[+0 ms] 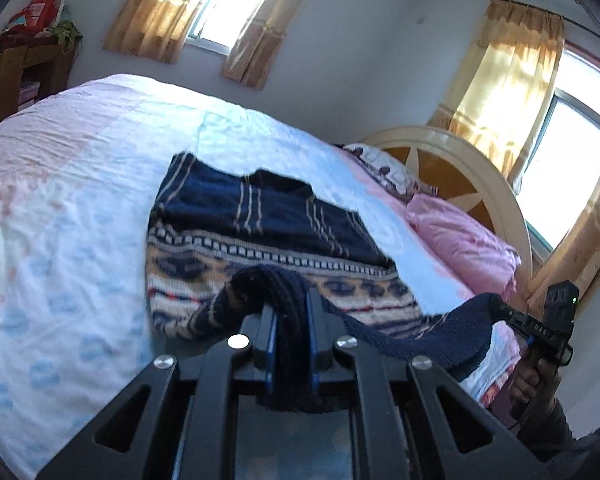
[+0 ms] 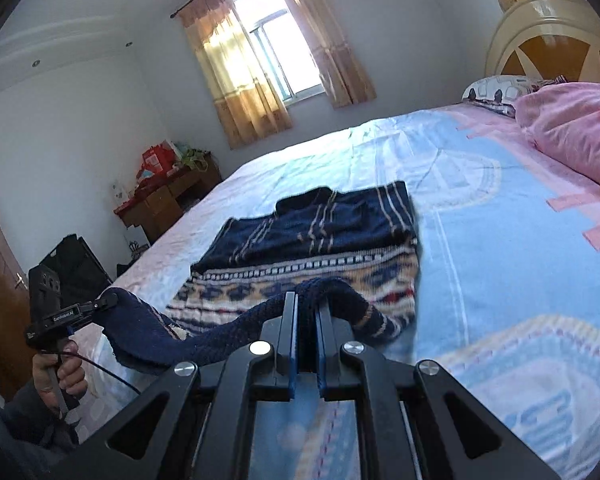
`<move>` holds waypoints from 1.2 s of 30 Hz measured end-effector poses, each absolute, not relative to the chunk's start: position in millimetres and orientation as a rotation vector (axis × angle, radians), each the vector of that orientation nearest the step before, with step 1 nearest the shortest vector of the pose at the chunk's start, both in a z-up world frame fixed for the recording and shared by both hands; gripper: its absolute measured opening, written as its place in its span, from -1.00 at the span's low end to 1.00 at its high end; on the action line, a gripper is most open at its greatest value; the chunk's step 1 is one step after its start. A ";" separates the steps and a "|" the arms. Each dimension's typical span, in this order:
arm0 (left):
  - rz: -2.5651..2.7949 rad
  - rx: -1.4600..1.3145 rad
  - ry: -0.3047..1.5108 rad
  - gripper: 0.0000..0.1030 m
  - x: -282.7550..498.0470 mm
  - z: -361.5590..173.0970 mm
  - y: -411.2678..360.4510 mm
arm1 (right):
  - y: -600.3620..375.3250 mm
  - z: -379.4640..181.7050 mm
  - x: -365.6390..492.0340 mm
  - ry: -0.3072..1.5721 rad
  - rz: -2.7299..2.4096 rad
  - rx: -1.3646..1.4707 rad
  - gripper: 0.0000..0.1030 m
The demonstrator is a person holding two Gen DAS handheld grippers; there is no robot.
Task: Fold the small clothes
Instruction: 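Lift the hem with both tools and fold it toward the collar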
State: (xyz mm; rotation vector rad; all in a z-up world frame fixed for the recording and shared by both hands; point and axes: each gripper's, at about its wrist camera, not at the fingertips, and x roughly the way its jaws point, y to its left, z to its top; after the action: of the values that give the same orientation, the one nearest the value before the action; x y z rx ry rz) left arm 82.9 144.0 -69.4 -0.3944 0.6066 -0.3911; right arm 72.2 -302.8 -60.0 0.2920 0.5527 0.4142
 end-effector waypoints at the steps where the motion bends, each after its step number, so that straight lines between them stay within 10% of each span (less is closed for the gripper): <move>1: -0.388 -0.397 0.601 -0.76 87.0 -67.6 145.6 | -303.7 -58.6 75.7 0.552 0.413 0.298 -0.88; 36: -0.328 -0.493 0.743 -0.76 341.0 -96.9 162.8 | -284.2 -65.6 362.2 0.769 0.286 0.306 -0.88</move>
State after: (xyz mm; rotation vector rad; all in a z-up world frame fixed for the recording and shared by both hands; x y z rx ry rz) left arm 341.0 162.8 -96.9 -0.4930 0.7433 -0.3278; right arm 362.2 -284.2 -65.6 0.3065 0.7691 0.2857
